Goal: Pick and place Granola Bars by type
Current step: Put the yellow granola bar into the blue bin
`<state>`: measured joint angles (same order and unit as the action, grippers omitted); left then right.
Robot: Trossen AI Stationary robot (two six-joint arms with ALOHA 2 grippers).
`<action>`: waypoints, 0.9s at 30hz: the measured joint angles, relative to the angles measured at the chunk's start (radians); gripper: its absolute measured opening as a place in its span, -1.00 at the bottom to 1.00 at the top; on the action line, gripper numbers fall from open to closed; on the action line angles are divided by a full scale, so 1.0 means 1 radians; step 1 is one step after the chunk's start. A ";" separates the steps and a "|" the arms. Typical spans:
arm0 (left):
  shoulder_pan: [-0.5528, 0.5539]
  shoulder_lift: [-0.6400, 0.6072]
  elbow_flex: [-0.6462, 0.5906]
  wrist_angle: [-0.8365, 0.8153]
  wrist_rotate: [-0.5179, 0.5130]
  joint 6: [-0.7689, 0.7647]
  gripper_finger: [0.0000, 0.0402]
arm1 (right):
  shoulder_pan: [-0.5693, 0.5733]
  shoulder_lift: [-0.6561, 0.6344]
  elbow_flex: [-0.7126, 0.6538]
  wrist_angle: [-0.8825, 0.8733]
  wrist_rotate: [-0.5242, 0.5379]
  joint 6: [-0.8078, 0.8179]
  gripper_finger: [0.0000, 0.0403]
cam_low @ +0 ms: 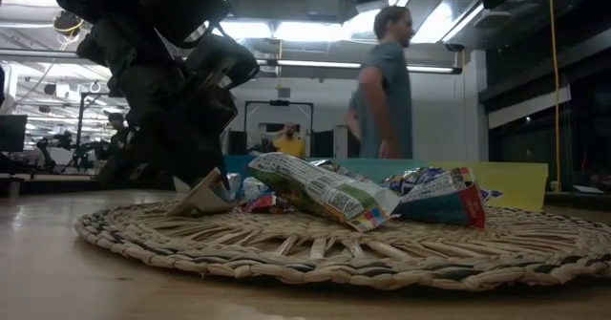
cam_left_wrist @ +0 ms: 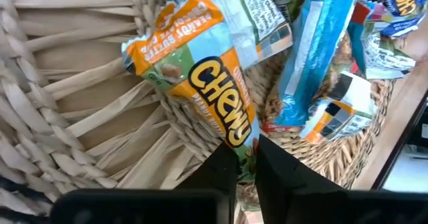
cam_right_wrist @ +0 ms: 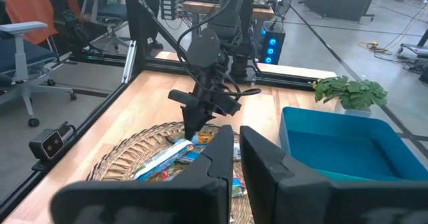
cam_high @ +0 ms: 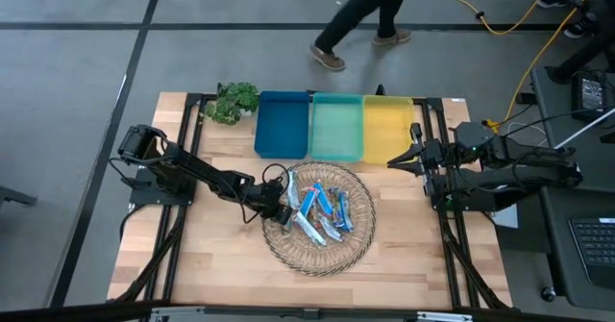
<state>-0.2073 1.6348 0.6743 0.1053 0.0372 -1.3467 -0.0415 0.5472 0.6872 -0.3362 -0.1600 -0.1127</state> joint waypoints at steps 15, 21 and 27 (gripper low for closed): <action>0.000 -0.146 0.000 0.003 -0.036 0.054 -0.89 | 0.000 0.001 0.000 0.000 0.001 0.000 -0.84; 0.000 -0.264 0.000 0.000 -0.115 0.141 -0.87 | 0.000 0.001 0.000 0.001 0.001 -0.001 -0.84; 0.000 -0.400 0.000 0.003 -0.201 0.295 -0.88 | 0.000 0.001 0.000 0.001 0.001 -0.001 -0.84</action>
<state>-0.2073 1.2349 0.6743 0.1078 -0.1642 -1.0513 -0.0418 0.5480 0.6872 -0.3355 -0.1593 -0.1135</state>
